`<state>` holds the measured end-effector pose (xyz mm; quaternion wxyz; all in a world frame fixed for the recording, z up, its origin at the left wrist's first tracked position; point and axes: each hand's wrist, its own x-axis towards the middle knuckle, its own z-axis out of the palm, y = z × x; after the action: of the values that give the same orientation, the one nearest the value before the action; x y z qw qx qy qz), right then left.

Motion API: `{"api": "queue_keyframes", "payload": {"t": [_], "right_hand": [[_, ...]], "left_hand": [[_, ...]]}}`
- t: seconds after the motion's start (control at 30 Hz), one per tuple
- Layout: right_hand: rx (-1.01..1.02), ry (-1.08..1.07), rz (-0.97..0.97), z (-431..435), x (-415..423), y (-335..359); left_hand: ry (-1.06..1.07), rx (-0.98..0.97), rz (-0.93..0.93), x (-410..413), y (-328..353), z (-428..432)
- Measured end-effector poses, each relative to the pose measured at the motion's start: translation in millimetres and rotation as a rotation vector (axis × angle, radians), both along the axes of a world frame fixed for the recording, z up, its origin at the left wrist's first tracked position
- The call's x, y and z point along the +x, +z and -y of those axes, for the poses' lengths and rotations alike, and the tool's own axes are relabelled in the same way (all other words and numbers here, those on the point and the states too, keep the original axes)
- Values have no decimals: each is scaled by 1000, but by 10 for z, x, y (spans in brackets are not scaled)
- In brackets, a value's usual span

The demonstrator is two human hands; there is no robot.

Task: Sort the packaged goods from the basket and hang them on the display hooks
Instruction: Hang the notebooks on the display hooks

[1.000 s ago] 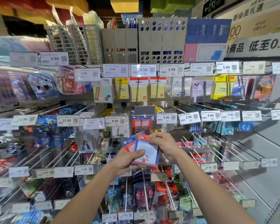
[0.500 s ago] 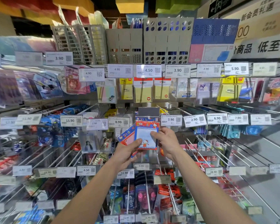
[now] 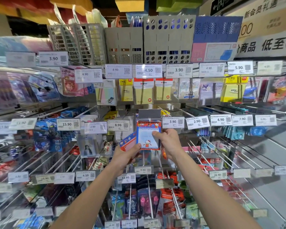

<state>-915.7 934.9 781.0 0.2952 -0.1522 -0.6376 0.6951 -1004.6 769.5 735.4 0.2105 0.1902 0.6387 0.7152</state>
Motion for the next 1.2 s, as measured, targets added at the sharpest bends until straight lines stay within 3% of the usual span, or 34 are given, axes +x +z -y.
{"api": "queue_keyframes", "payload": {"t": [0.3,0.5,0.83,0.97,1.07,1.2], "right_hand": [[-15,-83,74,19,-130,-6],[-48,-165,172,-29,-217,29],[42,-241,301,-45,-437,-50],[-47,-343,169,-79,-434,-168],[14,-378,144,-83,-330,-282],[149,-159,100,28,-118,-388]], "left_hand": [[-20,-47,-12,-69,6,71],[54,-200,-11,-195,-31,122],[-45,-270,-58,-291,-24,243],[-33,-295,-47,-348,-39,336],[-11,-283,-3,-339,-1,379],[-129,-284,-26,-168,134,260]]}}
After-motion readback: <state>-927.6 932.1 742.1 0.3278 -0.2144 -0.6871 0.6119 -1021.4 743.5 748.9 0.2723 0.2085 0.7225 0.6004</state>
